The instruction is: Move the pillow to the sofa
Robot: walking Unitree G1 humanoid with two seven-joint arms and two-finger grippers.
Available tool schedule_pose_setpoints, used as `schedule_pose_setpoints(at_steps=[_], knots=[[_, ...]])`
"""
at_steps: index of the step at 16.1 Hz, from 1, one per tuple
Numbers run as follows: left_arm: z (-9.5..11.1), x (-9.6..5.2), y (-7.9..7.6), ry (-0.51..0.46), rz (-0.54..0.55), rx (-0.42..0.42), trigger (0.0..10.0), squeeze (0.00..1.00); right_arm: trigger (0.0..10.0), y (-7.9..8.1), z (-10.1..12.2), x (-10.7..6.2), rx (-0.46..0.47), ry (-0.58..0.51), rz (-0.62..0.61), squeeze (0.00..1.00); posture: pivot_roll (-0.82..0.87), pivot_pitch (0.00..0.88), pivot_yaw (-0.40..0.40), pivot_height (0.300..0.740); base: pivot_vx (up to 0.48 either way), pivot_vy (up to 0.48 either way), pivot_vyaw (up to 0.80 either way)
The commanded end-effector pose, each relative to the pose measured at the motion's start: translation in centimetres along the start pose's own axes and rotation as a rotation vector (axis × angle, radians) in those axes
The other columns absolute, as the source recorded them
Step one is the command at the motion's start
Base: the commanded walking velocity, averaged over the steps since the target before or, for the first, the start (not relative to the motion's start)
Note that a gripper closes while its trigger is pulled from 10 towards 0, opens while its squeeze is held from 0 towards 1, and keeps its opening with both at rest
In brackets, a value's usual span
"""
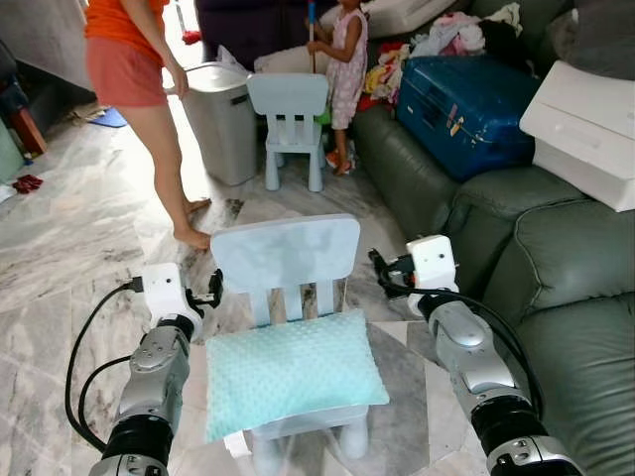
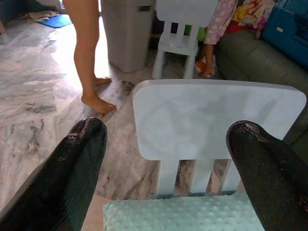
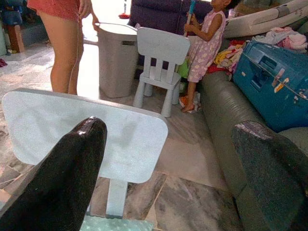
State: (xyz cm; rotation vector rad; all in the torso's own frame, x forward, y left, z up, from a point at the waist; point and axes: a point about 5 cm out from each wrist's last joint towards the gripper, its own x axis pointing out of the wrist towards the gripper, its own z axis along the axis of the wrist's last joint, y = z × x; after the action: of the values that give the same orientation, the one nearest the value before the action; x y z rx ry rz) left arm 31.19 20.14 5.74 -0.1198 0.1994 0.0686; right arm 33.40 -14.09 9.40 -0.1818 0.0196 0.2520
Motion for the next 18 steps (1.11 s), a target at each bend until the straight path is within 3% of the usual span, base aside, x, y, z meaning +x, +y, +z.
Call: schedule_pose_setpoints(at_steps=[1,8,11,18], knots=[[0.19,0.11,-0.05,-0.006,0.003,0.013,10.0,0.00,10.0,0.08,0.34,0.12,-0.006,-0.013,0.006,0.00,-0.12,0.000,0.043,0.740,0.000,0.000,0.00],[0.33,0.18,-0.17,-0.009,-0.006,0.008,10.0,0.00,10.0,0.21,0.41,0.20,-0.003,-0.014,0.007,0.00,-0.13,0.000,0.046,0.740,0.000,0.000,0.00],[0.28,0.11,-0.25,-0.008,-0.014,0.006,10.0,0.00,10.0,0.29,0.39,0.10,-0.003,-0.019,0.010,0.00,-0.13,0.000,0.047,0.740,0.000,0.000,0.76],[0.18,-0.02,-0.29,-0.006,-0.029,0.000,10.0,0.00,10.0,0.22,0.30,0.00,0.009,-0.014,-0.001,0.00,-0.13,0.000,0.050,0.740,0.000,0.000,0.00]])
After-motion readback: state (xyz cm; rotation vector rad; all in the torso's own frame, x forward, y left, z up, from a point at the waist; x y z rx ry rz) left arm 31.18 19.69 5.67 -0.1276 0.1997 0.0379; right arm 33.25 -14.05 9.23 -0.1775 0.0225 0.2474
